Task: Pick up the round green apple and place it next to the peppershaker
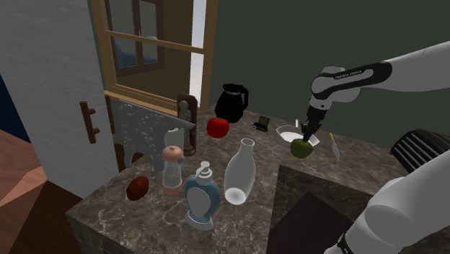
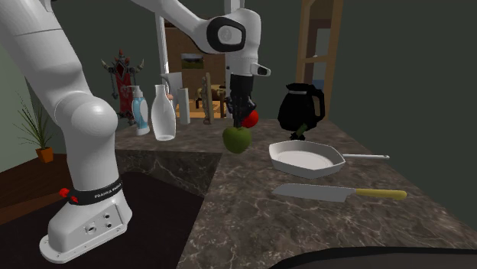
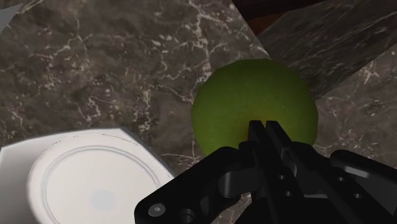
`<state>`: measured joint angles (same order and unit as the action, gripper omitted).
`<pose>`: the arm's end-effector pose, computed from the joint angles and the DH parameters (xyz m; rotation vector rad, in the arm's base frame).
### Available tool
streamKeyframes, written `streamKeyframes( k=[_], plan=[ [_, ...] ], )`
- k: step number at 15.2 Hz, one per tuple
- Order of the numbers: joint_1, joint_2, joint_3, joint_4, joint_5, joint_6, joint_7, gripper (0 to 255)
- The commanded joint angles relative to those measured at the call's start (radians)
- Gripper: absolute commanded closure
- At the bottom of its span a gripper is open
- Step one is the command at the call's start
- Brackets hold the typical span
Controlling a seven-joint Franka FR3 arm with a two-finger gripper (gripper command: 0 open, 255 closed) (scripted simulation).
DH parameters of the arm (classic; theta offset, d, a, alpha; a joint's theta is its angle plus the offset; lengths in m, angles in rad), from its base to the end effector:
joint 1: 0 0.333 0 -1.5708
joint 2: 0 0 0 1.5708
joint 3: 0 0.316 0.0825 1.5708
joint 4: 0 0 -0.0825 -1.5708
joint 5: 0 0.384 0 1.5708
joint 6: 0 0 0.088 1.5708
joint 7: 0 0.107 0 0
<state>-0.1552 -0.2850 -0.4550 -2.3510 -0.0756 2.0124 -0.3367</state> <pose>0.3659 -0.2664 0.4244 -3.0366 0.3314 0.0688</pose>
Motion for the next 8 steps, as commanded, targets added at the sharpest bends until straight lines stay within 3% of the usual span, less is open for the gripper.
streamKeyframes(
  k=[1, 8],
  plan=[
    [0.001, -0.009, 0.005, 0.019, -0.001, -0.028, 0.006, 255],
    [0.001, -0.039, 0.018, 0.089, -0.006, -0.126, 0.017, 255]
  ],
)
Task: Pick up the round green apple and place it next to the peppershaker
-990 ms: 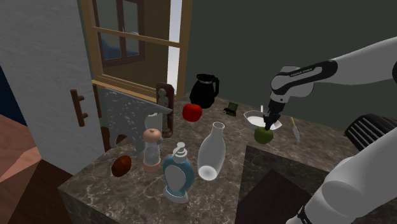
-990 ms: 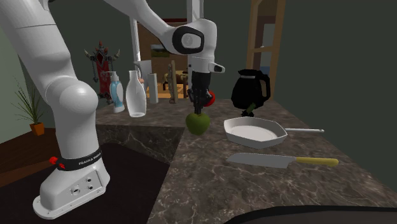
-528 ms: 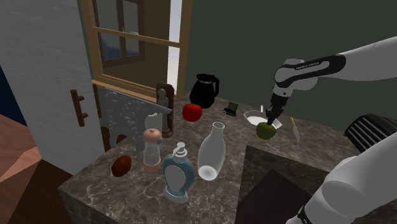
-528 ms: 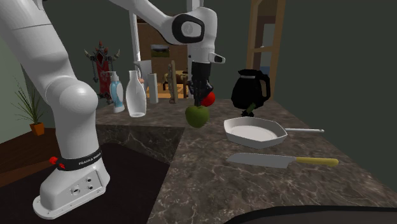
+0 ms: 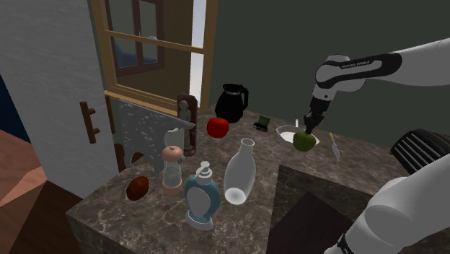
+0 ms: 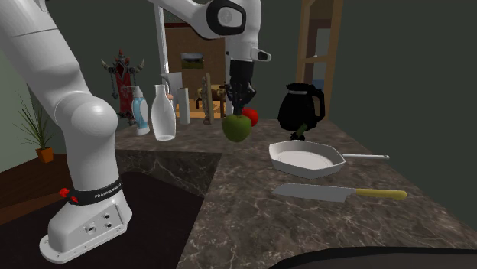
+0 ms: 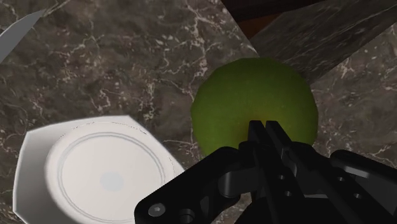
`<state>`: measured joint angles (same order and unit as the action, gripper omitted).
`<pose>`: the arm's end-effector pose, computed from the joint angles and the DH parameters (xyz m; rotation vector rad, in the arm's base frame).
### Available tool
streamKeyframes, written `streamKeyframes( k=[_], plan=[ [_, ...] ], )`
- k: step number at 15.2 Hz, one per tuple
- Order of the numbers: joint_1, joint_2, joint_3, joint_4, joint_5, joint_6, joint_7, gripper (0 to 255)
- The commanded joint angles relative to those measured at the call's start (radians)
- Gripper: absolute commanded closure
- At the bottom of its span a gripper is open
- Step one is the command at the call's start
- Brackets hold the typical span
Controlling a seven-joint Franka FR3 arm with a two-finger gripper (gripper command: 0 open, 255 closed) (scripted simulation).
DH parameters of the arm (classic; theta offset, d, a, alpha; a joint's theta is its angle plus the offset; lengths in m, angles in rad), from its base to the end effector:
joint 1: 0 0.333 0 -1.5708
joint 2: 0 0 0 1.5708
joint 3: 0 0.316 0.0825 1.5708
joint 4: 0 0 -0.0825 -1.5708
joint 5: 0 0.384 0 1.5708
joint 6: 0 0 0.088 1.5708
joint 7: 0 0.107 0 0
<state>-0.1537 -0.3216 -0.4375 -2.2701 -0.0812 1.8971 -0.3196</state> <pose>0.3674 -0.2650 0.4679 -3.0366 0.3313 0.0687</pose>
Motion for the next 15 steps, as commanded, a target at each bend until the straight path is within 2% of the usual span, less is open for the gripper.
streamKeyframes(
  k=[1, 15],
  plan=[
    [0.0, -0.006, 0.002, 0.019, -0.001, -0.025, 0.001, 255],
    [0.005, -0.025, 0.021, 0.19, 0.003, -0.214, 0.011, 255]
  ],
)
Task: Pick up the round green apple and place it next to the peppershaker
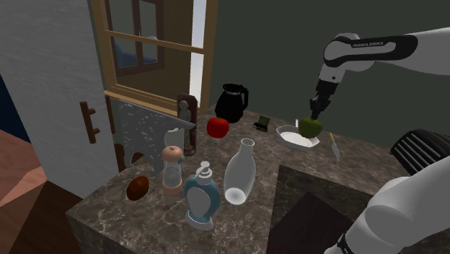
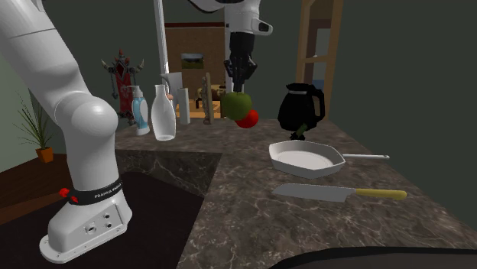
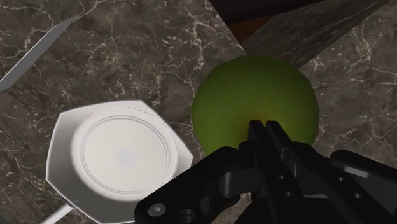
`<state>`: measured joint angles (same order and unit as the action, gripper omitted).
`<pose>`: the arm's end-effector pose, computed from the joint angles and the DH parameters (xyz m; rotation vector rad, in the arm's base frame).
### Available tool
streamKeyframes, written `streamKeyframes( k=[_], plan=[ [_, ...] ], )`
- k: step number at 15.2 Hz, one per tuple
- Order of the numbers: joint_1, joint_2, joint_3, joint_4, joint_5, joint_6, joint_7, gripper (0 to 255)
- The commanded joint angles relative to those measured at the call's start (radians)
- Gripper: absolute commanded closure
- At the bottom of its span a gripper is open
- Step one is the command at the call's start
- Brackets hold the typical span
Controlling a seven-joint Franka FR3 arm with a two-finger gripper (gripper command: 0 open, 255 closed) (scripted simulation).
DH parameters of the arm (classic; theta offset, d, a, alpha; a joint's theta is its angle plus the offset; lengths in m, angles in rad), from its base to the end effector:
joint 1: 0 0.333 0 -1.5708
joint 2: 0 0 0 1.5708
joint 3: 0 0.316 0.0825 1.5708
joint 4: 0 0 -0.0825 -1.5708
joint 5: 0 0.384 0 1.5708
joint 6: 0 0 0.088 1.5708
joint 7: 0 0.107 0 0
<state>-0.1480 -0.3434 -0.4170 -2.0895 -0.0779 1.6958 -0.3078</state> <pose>0.3683 -0.2654 0.5462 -3.0367 0.3313 0.0689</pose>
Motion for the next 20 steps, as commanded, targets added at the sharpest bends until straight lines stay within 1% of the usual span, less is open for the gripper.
streamKeyframes(
  k=[1, 18, 19, 20],
  plan=[
    [0.0, -0.002, 0.002, 0.024, 0.0, -0.026, 0.0, 255],
    [0.011, 0.041, 0.008, 0.293, 0.019, -0.255, -0.004, 255],
    [0.012, 0.044, 0.008, 0.304, 0.02, -0.263, -0.005, 255],
    [0.018, 0.023, 0.028, 0.283, 0.02, -0.262, 0.023, 255]
  ],
)
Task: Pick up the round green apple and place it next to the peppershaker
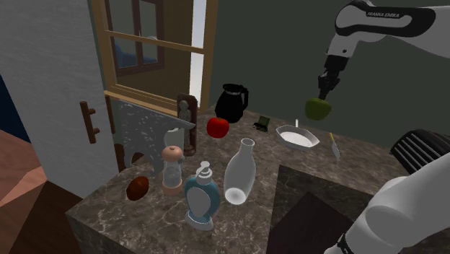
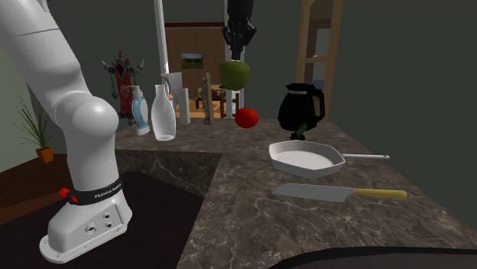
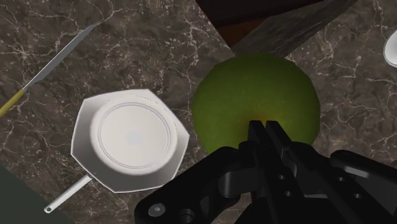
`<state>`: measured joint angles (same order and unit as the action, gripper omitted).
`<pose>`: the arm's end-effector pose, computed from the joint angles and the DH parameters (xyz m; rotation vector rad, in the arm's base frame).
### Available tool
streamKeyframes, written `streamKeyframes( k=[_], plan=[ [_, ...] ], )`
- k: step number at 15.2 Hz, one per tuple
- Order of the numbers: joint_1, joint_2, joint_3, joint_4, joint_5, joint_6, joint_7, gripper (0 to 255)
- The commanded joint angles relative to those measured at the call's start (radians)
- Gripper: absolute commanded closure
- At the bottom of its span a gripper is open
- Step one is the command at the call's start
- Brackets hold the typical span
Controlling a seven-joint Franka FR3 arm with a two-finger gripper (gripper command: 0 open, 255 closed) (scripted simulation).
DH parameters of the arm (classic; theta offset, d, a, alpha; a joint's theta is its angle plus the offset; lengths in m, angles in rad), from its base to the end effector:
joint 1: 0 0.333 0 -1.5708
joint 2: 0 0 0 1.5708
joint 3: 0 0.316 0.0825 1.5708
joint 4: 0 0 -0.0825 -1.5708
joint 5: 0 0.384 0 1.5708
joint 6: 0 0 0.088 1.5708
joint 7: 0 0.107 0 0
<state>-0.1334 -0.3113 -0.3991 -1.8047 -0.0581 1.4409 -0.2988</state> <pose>0.3679 -0.2593 0.6464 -3.0365 0.3311 0.0692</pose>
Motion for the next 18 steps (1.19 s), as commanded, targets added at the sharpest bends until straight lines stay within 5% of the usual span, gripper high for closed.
streamKeyframes(
  k=[1, 18],
  plan=[
    [0.01, -0.029, 0.03, -0.022, 0.002, -0.006, 0.042, 255],
    [0.126, -0.179, 0.357, -0.187, 0.128, 0.021, 0.478, 255]
  ],
)
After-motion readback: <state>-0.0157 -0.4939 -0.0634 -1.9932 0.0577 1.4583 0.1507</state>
